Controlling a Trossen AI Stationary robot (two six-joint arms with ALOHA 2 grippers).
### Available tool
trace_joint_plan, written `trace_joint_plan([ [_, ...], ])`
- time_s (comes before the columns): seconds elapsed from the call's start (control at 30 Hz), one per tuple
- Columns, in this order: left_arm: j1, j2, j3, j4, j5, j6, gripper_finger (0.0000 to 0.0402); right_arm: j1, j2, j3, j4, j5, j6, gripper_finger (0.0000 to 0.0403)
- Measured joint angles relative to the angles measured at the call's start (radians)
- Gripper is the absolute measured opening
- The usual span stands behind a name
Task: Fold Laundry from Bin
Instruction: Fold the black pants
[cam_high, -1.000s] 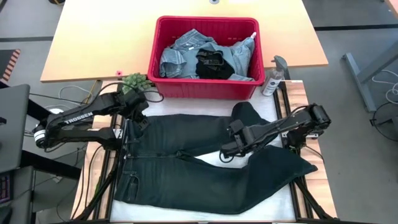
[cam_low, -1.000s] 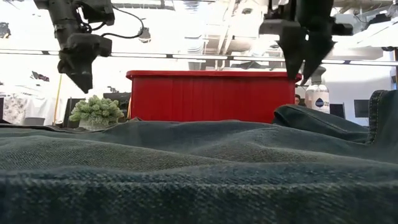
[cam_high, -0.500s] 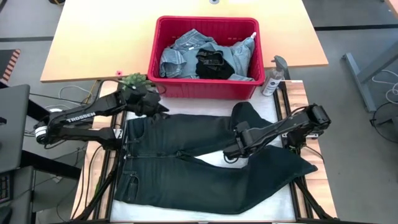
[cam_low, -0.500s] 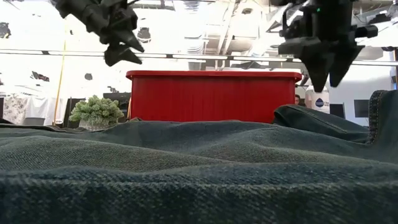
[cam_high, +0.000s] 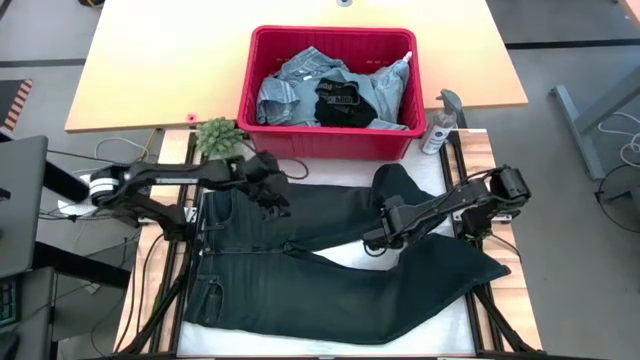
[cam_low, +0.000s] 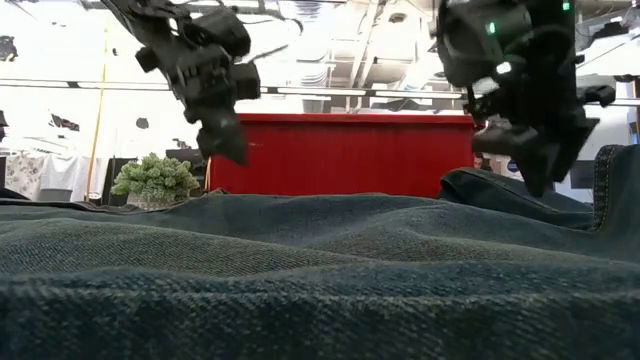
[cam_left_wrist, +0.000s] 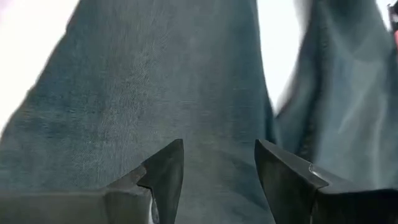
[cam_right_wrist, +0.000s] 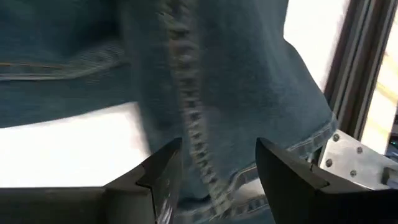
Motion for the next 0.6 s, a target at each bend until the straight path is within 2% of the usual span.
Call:
trace_joint_plan([
  [0.23, 0.000, 0.128, 0.000, 0.040, 0.004, -0.007, 0.0183, -0.018, 0.000, -0.096, 0.202, -0.050, -0.070, 0.0223],
  [0.37, 0.000, 0.179, 0.000, 0.051, -0.004, 0.013, 0.0183, -0.044, 0.000, -0.126, 0.199, -0.105, -0.072, 0.0204],
  [0.5, 0.000, 0.225, 0.000, 0.068, -0.006, 0.021, 0.0183, -0.061, 0.000, -0.147, 0.210, -0.143, -0.093, 0.0134],
  [0.6, 0.000, 0.246, 0.000, 0.074, -0.006, 0.021, 0.0183, -0.074, 0.000, -0.145, 0.213, -0.174, -0.144, 0.0043],
])
